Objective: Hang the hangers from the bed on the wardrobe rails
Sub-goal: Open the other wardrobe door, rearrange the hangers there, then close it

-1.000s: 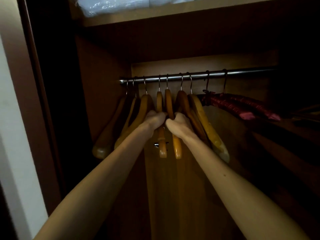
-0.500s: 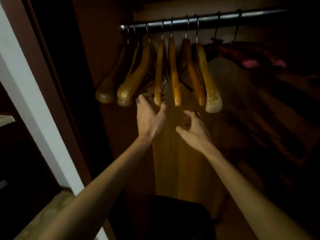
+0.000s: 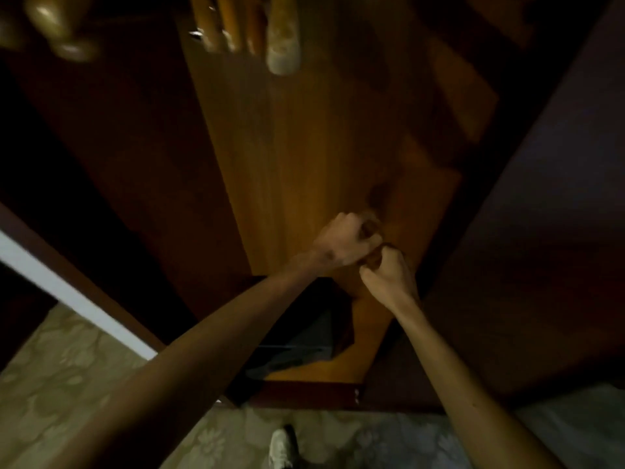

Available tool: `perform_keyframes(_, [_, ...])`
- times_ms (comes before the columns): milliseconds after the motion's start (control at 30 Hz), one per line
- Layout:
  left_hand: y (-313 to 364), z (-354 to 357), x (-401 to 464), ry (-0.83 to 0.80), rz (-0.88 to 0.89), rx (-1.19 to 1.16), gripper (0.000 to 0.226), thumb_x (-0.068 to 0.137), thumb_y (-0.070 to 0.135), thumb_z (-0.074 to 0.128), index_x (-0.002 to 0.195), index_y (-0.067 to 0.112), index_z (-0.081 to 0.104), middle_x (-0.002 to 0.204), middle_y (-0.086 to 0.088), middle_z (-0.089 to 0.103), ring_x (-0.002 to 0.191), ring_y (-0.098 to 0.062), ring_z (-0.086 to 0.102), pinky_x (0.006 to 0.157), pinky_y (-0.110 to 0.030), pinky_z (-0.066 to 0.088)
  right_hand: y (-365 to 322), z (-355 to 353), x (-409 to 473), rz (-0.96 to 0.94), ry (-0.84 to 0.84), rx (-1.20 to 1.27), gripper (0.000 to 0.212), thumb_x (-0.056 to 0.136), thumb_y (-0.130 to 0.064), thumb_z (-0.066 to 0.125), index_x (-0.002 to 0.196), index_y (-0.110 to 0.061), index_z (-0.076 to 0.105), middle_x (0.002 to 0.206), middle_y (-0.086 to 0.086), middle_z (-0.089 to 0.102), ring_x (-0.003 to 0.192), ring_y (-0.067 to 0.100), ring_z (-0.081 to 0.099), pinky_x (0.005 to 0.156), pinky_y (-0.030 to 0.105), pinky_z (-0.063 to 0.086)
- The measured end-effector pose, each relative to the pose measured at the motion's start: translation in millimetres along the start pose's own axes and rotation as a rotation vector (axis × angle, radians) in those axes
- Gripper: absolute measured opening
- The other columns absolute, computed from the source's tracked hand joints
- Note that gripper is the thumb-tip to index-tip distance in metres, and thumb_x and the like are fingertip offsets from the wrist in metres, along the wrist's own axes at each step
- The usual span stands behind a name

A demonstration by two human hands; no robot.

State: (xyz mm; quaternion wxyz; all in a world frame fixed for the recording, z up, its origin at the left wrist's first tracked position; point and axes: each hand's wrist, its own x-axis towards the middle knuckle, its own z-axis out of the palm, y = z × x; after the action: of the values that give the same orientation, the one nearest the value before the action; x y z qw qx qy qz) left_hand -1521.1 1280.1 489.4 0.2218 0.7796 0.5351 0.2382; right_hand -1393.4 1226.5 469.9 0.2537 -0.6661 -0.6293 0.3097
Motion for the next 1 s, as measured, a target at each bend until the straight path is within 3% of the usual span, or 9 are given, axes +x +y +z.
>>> perform_keyframes(200, [27, 60, 28, -0.2, 0.054, 0.13, 0.049, 0.093, 0.045, 0.061, 0.135, 0.019, 0.059, 0.098, 0.001, 0.072, 0.091, -0.017, 0.067, 0.077, -0.033, 0.054, 54, -15, -5, 0.16, -0.001, -0.126, 0.019, 0.084, -0.025, 0.063, 0.095, -0.01, 0.067, 0.095, 0.008, 0.07, 0.094, 0.028, 0.067, 0.069, 0.03, 0.045])
perform_keyframes(300, [37, 67, 40, -0.229, 0.085, 0.124, 0.04, 0.089, 0.042, 0.069, 0.12, 0.017, 0.065, 0.072, 0.004, 0.065, 0.067, -0.012, 0.063, 0.059, -0.031, 0.051, 61, -11, -3, 0.194, 0.002, -0.148, 0.017, 0.085, -0.025, 0.062, 0.093, -0.01, 0.065, 0.089, 0.005, 0.066, 0.089, 0.026, 0.066, 0.065, 0.029, 0.043])
perform_keyframes(400, [41, 71, 50, -0.238, 0.129, 0.147, 0.03, 0.083, 0.041, 0.074, 0.099, 0.016, 0.072, 0.081, 0.003, 0.071, 0.073, -0.014, 0.067, 0.064, -0.037, 0.059, 61, -7, 0, 0.209, 0.029, -0.158, 0.013, 0.087, -0.025, 0.063, 0.087, -0.013, 0.061, 0.081, 0.001, 0.06, 0.087, 0.026, 0.066, 0.064, 0.029, 0.043])
perform_keyframes(500, [39, 72, 58, -0.27, 0.133, 0.135, 0.029, 0.079, 0.042, 0.076, 0.089, 0.015, 0.074, 0.083, 0.002, 0.074, 0.075, -0.014, 0.069, 0.07, -0.04, 0.061, 62, -1, 4, 0.219, 0.043, -0.169, 0.014, 0.088, -0.025, 0.064, 0.089, -0.013, 0.058, 0.086, 0.003, 0.061, 0.089, 0.026, 0.066, 0.066, 0.03, 0.044])
perform_keyframes(667, [33, 70, 62, -0.252, 0.176, 0.112, 0.032, 0.076, 0.043, 0.078, 0.086, 0.013, 0.073, 0.078, 0.002, 0.072, 0.07, -0.014, 0.067, 0.063, -0.039, 0.06, 57, 12, 7, 0.272, 0.068, -0.186, 0.03, 0.086, -0.033, 0.066, 0.108, -0.013, 0.064, 0.101, 0.004, 0.067, 0.096, 0.025, 0.067, 0.08, 0.04, 0.058])
perform_keyframes(867, [24, 72, 59, -0.223, 0.234, 0.086, 0.032, 0.075, 0.045, 0.076, 0.081, 0.015, 0.07, 0.067, 0.003, 0.068, 0.062, -0.015, 0.065, 0.058, -0.036, 0.058, 55, 21, 5, 0.259, 0.145, -0.142, 0.014, 0.086, -0.019, 0.062, 0.096, -0.014, 0.07, 0.085, 0.0, 0.07, 0.084, 0.019, 0.068, 0.074, 0.036, 0.058])
perform_keyframes(1000, [20, 65, 56, -0.213, 0.273, 0.105, 0.032, 0.076, 0.046, 0.075, 0.079, 0.015, 0.069, 0.069, 0.003, 0.068, 0.061, -0.015, 0.064, 0.056, -0.033, 0.055, 52, 23, 3, 0.264, 0.205, -0.117, 0.015, 0.091, -0.015, 0.059, 0.091, -0.011, 0.074, 0.087, 0.004, 0.073, 0.085, 0.02, 0.068, 0.079, 0.035, 0.056])
